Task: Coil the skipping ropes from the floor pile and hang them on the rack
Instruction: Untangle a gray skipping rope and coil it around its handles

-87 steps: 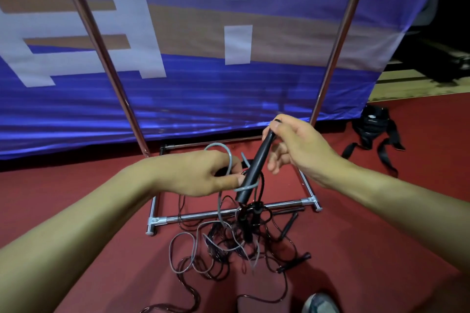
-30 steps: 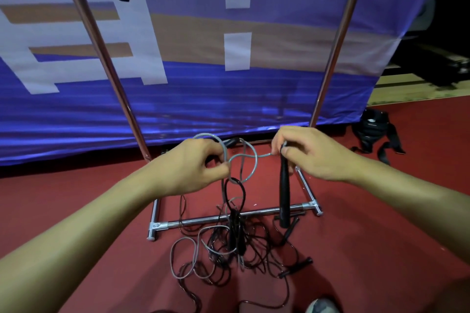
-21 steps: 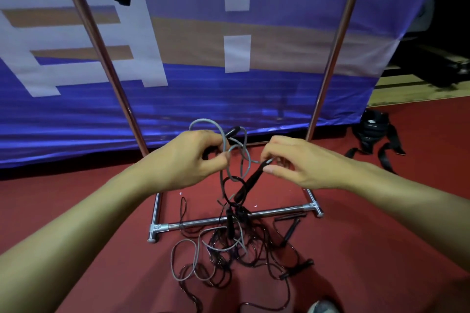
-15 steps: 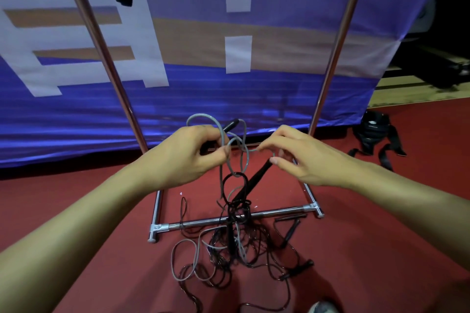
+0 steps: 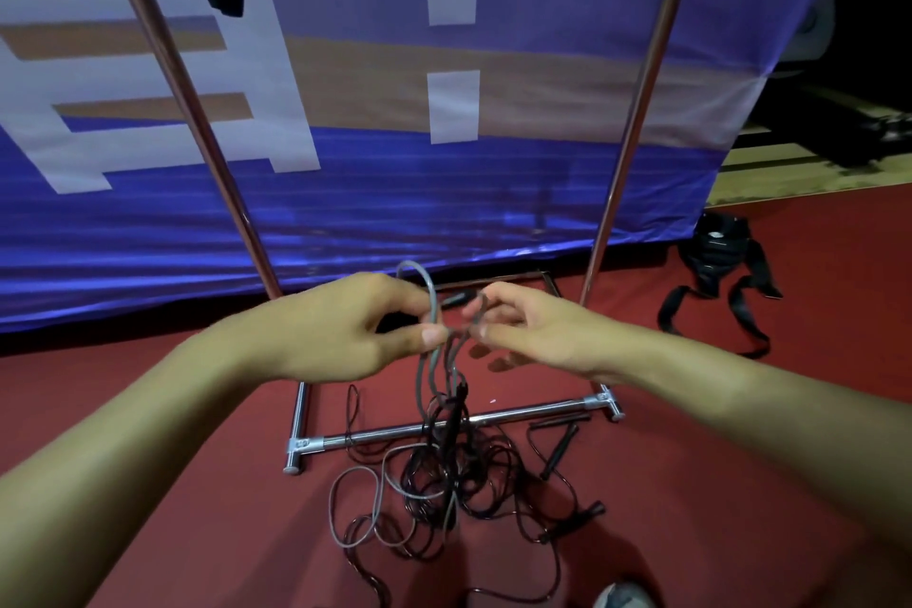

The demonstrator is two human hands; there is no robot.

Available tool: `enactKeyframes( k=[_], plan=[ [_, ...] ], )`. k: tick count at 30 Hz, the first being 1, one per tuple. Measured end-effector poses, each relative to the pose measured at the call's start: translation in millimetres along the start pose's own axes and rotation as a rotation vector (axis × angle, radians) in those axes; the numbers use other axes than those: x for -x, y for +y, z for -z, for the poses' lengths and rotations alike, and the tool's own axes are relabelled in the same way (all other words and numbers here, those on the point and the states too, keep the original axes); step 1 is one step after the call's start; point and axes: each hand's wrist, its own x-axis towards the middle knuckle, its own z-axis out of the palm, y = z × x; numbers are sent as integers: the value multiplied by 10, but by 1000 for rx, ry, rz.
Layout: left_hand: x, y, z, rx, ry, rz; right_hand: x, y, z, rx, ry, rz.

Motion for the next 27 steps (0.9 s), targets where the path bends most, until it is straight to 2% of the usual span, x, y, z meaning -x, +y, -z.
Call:
enactKeyframes(
  k=[2, 4, 10, 14, 17, 19, 21, 23, 25, 27],
  plan=[
    [25, 36, 51, -14, -113, 3, 2, -6, -6, 184, -41, 50],
    [30, 78, 83, -22, -146, -7, 5, -41, -20, 315, -116, 77],
    [35, 121, 103, 13, -85, -22, -5, -157, -119, 425, -189, 140],
    [153, 63, 262, 57, 20, -26, 12, -181, -2, 349, -259, 39],
    [225, -35, 329, 50, -46, 113, -57, -231, 286, 658, -5, 210],
    [249, -101, 335, -50, -71, 226, -57, -309, 503, 738, 187, 248],
    [242, -164, 352, -160, 26, 287, -31, -353, 657, 847, 220, 229],
    [242, -205, 384, -214, 213, 334, 1, -352, 684, 921, 121, 160],
    [228, -218, 381, -279, 347, 358, 40, -355, 604, 827, 30, 98],
    [192, -226, 321, -388, 352, 369, 66, -415, 507, 723, 9, 124]
  ],
)
